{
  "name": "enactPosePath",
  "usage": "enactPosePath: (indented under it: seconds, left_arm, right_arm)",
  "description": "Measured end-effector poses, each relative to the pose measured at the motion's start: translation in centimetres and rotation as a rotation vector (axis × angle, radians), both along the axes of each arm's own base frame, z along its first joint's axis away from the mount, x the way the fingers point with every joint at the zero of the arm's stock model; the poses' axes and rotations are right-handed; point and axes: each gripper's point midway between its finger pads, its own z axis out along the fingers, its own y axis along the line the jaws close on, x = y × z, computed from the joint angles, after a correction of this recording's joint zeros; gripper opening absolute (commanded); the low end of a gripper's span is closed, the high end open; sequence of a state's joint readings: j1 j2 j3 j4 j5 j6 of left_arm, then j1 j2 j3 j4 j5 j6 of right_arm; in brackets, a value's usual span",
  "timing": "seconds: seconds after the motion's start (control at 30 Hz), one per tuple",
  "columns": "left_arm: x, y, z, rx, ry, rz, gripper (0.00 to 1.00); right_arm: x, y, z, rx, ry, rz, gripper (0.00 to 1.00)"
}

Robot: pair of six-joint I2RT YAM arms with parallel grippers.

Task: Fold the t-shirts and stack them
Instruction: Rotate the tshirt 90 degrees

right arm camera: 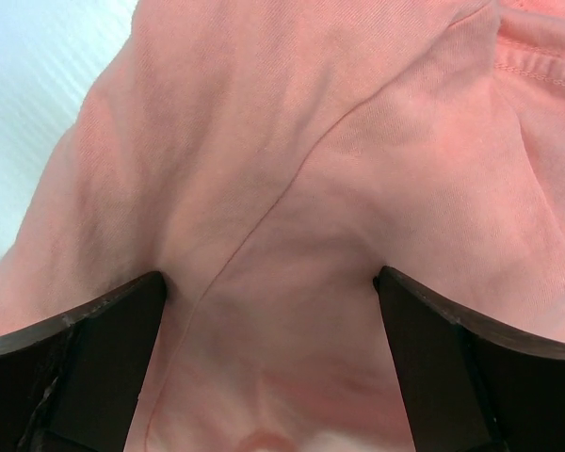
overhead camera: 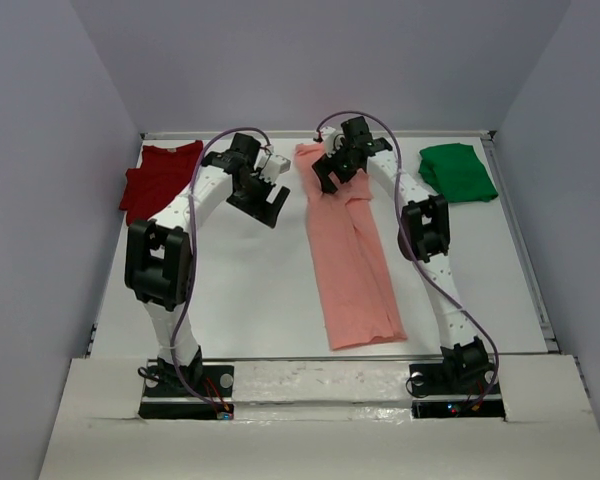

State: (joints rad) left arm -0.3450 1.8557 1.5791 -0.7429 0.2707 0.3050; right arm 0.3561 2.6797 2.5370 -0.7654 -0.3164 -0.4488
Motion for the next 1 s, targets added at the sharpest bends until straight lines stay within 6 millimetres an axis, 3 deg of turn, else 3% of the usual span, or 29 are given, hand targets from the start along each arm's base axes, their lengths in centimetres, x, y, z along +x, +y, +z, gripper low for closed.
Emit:
enactPosePath:
  seconds: [0.23,0.67,0.8,0.9,1.0]
  left_arm:
    - [0.4,1.0,0.1,0.051,-0.026,0.026,0.99]
    - [-0.4,2.8,-1.5,0.136,-0.010,0.056,0.99]
    - [-0.3,3.1,-1.1,0.147,-0.023,0.064,0.99]
    - [-0.3,3.2,-0.4,0.146,-0.044,0.069,0.99]
    - [-0.3,3.2,0.5,0.138,-0.066,0.071,0.99]
  right_arm:
    - [3.3,0.1,0.4,0.000,-0.126,-0.054,1.00]
    - [9.9,0.1,2.6,0.027,-0.434,-0.176,1.00]
    - [10.5,-0.2,3.7,0.032,-0.473,-0.208,1.00]
    - [9.6,-0.5,4.7,0.027,-0.453,-0.211,1.00]
    - [7.8,-1.2,8.0,0.022,-0.443,-0.206,1.00]
